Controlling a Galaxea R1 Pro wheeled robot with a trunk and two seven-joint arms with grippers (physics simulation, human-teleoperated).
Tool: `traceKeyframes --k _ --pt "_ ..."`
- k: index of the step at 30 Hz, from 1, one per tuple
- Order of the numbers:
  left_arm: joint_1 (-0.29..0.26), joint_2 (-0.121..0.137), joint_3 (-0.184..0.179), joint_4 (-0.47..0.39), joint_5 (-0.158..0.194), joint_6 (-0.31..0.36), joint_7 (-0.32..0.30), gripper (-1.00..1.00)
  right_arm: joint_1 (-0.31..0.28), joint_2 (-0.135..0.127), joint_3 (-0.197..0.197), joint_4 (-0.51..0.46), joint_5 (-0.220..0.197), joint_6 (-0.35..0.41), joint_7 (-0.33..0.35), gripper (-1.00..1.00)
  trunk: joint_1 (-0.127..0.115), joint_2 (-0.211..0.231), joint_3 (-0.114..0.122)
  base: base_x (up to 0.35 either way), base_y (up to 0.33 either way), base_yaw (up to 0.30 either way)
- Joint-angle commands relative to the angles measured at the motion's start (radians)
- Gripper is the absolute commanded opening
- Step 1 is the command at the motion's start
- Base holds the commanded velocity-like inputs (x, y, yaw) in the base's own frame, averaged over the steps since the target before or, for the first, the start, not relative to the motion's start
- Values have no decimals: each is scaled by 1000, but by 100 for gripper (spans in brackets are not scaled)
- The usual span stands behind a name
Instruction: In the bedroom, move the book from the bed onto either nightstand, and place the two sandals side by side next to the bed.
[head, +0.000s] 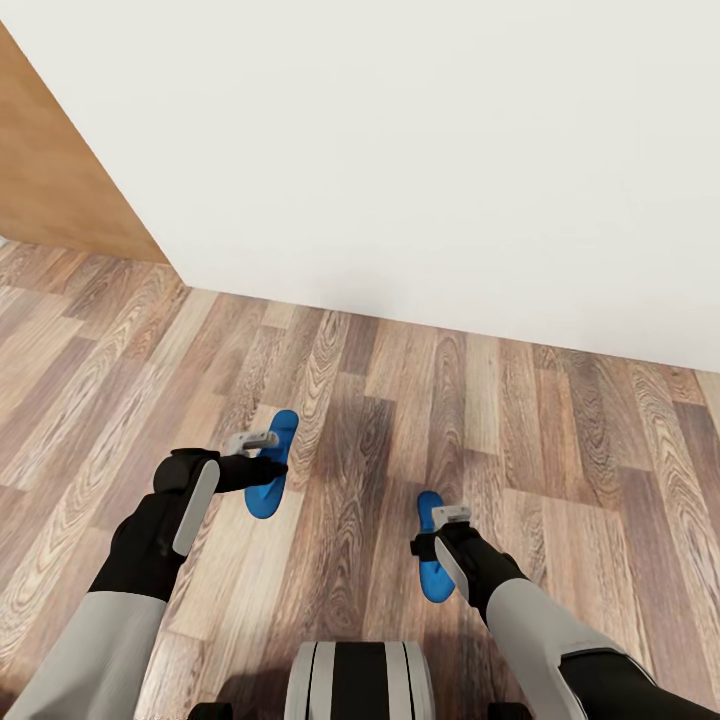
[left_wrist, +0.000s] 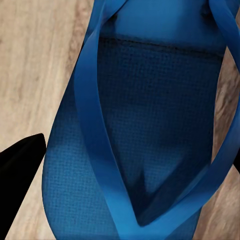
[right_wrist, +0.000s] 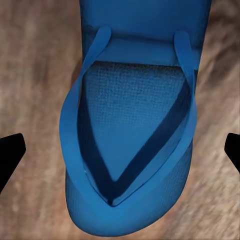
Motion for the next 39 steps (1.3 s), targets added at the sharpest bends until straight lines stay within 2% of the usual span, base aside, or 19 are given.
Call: traceKeyframes --k 1,15,31,39 --pt "0 1 -2 -1 -2 4 4 -100 0 0 6 -2 1 7 -4 100 0 0 -1 0 0 0" --pt "0 1 -2 -2 -1 4 3 -100 -15 0 6 -2 2 9 -4 100 0 0 -1 0 0 0" --pt "0 1 -2 -2 -1 4 3 -100 -34 -2 6 -2 4 9 -4 100 7 -4 -62 0 0 0" --pt "0 1 -2 -2 -1 4 4 -100 -42 -2 6 -2 4 9 -4 100 7 -4 -62 0 0 0"
